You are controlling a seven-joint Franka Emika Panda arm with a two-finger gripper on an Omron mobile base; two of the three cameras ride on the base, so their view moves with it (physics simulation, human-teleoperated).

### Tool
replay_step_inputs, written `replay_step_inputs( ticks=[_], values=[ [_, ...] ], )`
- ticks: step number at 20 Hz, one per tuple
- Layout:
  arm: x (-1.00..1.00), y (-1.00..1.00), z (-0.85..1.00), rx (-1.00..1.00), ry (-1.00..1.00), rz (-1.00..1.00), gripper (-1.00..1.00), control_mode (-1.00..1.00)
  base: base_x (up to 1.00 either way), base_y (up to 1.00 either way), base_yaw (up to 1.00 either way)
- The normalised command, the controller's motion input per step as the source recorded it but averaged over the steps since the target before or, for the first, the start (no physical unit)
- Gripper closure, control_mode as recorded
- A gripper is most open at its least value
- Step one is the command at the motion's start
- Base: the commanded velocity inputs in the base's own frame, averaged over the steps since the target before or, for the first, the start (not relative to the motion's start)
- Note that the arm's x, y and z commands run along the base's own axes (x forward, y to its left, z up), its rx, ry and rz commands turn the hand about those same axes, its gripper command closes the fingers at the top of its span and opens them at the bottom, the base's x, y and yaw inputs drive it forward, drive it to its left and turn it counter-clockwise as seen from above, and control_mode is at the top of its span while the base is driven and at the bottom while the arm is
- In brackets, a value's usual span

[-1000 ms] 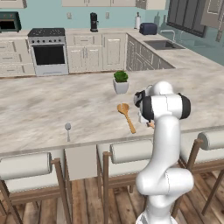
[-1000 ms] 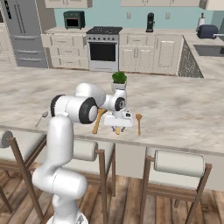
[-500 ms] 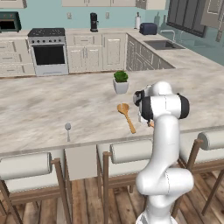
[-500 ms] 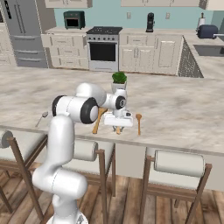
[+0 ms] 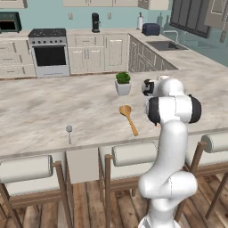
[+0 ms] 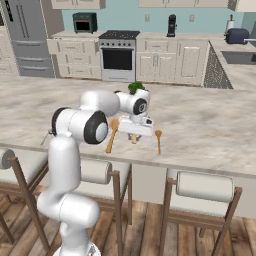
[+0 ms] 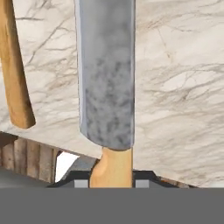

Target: Pick up the metallic utensils from the counter and place them in the open drawer. Make sure not to pick up any wooden utensils.

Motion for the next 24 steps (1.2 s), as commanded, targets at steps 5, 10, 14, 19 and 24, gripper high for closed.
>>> replay_step_inputs(
  ticks=[5, 10, 14, 19, 24],
  values=[
    [-0.62, 0.0, 1.0, 0.23, -0.19, 0.0, 1.0, -1.0, 0.0, 0.0, 0.0],
    [-0.66, 0.05, 1.0, 0.14, -0.06, -0.02, 1.0, -1.0, 0.0, 0.0, 0.0],
    [-0.78, 0.28, 1.0, 0.0, 0.0, 0.0, 1.0, -1.0, 0.0, 0.0, 0.0],
    [-0.58, 0.37, 0.98, -0.04, 0.03, 0.0, 1.0, -1.0, 0.0, 0.0, 0.0],
    [-0.45, 0.34, 0.68, -0.06, 0.02, -0.01, 1.0, -1.0, 0.0, 0.0, 0.0]
  ],
)
